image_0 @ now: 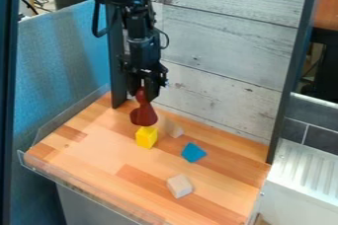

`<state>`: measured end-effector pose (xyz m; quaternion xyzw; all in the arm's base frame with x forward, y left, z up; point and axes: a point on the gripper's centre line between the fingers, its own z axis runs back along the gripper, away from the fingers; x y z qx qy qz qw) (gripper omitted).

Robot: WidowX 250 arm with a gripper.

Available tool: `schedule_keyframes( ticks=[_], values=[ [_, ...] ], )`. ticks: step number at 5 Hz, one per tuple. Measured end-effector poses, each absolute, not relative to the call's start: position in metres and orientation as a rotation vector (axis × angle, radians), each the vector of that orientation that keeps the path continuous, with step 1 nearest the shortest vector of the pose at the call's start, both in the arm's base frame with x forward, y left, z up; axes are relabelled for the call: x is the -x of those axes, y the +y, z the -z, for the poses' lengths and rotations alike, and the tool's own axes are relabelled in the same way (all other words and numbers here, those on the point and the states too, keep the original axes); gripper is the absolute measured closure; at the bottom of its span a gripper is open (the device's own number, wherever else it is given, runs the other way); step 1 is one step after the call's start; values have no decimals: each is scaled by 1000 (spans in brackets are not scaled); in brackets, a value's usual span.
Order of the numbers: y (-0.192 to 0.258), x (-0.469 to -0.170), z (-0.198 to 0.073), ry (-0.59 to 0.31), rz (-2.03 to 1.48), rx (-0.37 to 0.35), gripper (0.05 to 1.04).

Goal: Puting the brown polygone ontop of the yellow block

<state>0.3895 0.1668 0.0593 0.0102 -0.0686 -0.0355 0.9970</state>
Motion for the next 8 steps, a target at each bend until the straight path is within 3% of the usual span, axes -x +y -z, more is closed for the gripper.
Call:
schedule_keyframes(
  ticks=[4,8],
  values=[
    [175,-386,-36,-86,62,-54,546],
    [169,-391,-48,-83,31,-8,546]
  ],
)
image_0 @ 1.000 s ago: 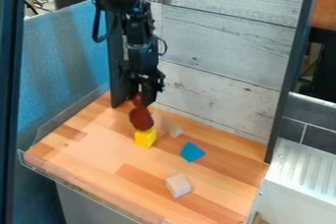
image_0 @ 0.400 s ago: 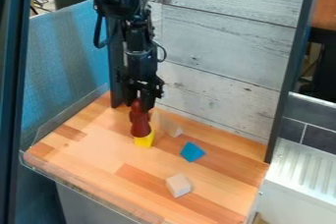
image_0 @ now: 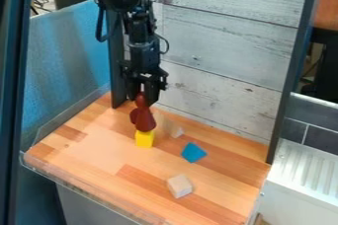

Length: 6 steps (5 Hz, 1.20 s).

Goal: Puting the brown polygone ontop of the yellow block

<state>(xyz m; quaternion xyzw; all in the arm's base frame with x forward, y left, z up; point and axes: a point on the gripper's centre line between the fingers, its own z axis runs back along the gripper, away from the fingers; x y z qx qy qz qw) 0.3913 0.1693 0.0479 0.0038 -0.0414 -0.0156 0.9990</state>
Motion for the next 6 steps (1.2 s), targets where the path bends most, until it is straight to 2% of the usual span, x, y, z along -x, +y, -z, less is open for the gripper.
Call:
schedule_keyframes(
  ticks=[1,3,4,5,6],
  values=[
    [171,-392,-38,-65,23,-5,546],
    [173,-394,-39,-73,24,-21,546],
    [173,-394,-39,-74,28,-23,467],
    [171,-395,-37,-86,33,-8,169],
    [168,-394,-37,-80,35,13,74]
  ],
)
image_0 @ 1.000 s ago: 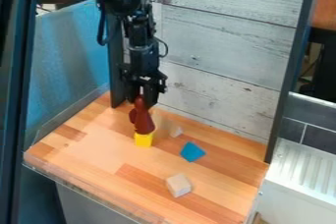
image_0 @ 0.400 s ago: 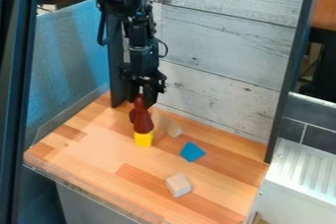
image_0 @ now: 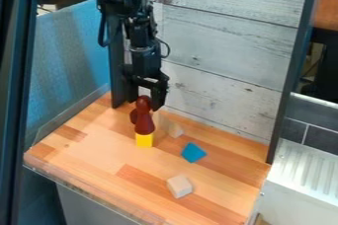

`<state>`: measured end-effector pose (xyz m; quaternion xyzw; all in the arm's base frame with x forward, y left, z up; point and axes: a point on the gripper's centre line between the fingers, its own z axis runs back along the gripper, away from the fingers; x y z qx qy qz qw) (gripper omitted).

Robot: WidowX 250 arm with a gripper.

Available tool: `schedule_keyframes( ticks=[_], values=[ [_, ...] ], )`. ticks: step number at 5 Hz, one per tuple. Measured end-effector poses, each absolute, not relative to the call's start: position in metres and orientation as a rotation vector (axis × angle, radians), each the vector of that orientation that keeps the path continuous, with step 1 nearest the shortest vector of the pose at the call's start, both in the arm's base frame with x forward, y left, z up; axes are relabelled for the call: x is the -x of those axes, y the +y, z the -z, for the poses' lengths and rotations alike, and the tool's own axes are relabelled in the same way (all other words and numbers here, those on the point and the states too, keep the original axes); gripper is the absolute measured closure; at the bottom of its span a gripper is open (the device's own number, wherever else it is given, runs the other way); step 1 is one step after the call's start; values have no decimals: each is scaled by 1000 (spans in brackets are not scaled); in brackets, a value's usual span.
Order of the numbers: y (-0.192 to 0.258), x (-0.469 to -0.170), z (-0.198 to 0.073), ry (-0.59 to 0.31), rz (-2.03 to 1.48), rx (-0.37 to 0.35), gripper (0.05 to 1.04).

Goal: Puting the brown polygone ontop of the yellow block

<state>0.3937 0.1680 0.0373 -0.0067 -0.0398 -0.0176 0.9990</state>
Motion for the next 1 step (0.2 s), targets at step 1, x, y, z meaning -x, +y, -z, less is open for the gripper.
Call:
schedule_keyframes(
  ticks=[1],
  values=[
    [161,-393,-41,-73,30,69,80]
  ],
)
